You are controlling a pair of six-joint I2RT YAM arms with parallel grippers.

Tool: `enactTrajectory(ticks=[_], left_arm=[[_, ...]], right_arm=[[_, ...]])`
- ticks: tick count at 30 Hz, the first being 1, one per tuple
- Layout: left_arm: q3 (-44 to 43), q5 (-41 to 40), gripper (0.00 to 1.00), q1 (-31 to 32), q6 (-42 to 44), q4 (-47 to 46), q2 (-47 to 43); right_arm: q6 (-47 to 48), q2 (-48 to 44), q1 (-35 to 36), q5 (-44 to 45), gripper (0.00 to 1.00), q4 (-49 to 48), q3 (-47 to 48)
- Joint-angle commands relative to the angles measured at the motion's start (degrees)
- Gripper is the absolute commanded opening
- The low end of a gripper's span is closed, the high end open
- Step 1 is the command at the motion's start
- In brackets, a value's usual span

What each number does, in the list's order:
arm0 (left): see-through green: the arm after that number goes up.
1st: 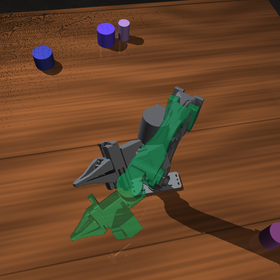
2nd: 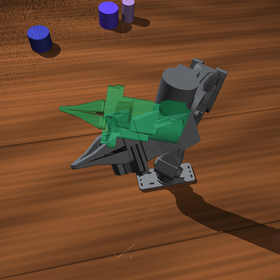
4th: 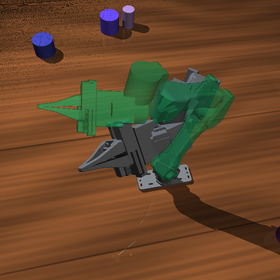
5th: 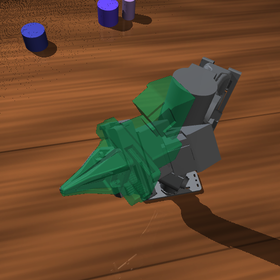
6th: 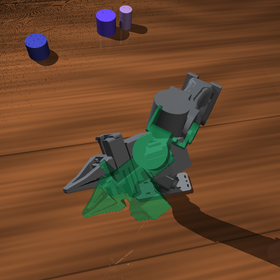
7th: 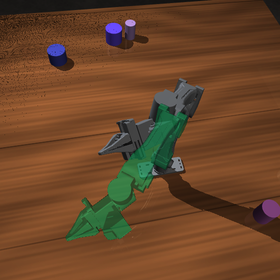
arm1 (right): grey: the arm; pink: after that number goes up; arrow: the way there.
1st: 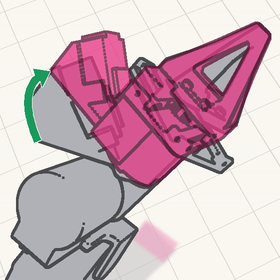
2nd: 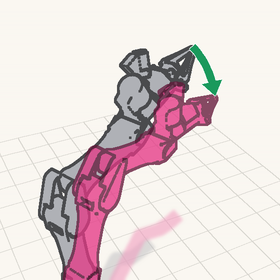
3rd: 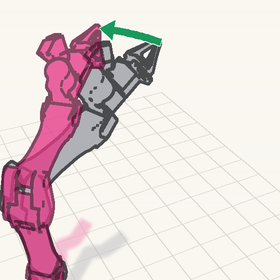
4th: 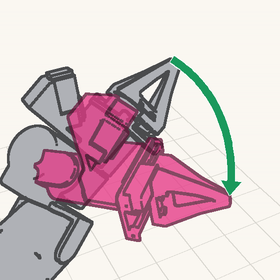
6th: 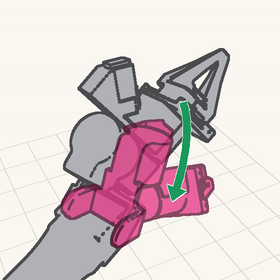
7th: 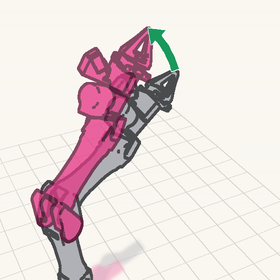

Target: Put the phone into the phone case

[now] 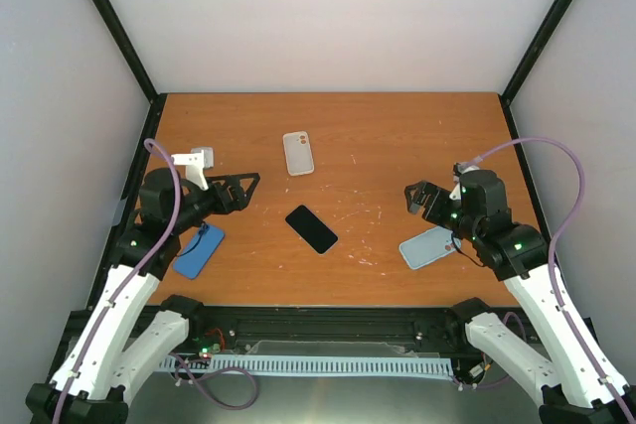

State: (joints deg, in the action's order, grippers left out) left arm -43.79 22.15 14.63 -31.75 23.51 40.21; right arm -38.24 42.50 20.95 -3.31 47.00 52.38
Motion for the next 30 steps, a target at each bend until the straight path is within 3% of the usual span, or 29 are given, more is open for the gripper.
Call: enactTrajectory(ticks=[1,12,24,30], left_arm=[[-2.64,-3.30,1.00,0.34,1.07,0.98,0.09],[-0.05,-7.04,0.99,0.31,-0.94,0.73,-1.91],[0.85,-8.91,1.00,0.33,3.87,2.89,-2.79],[4.00,-12.31,0.99,0.31,5.48,1.00,-4.51]], right_arm=[[-3.77,-0.18,-0.43,3.39,1.00,0.89,-1.01],[-12.38,2.41,-0.43,10.18,0.98,1.35,-5.67],[-21.48,4.99,-1.68,15.75,0.28,-2.59,-17.12],[-27.31,7.13,-1.86,16.74,0.21,-3.32,-22.64]])
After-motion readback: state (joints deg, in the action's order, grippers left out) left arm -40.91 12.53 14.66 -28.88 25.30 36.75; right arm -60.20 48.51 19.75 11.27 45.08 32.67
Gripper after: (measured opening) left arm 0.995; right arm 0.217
